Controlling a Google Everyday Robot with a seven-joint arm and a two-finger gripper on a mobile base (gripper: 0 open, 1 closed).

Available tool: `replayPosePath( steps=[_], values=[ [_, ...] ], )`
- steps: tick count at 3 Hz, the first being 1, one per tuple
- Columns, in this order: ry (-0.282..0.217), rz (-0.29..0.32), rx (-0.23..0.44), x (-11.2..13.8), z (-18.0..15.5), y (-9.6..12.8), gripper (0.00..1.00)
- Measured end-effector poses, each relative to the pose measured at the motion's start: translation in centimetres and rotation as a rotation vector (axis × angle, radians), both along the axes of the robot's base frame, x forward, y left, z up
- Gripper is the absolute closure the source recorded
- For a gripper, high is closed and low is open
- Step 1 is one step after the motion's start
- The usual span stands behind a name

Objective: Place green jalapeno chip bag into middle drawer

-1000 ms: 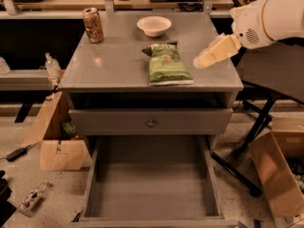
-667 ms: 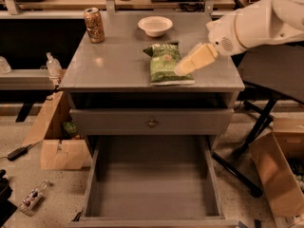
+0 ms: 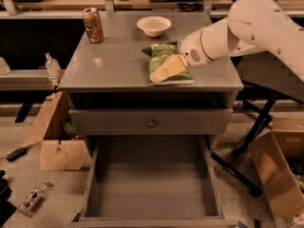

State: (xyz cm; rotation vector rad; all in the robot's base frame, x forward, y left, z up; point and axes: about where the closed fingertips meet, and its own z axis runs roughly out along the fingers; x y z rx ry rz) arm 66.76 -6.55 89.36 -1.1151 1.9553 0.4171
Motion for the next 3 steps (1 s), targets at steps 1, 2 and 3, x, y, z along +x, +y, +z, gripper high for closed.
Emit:
replayPosePath(
  steps=[1,2,3],
  values=[
    [-0.058,0.028,0.032,2.5,-0.3,1.6,0.00],
    [-0.112,0.050,0.042,4.8,-1.0,1.4,0.00],
    [-0.104,0.055,0.046,6.3,-2.7,1.3,0.00]
  ],
)
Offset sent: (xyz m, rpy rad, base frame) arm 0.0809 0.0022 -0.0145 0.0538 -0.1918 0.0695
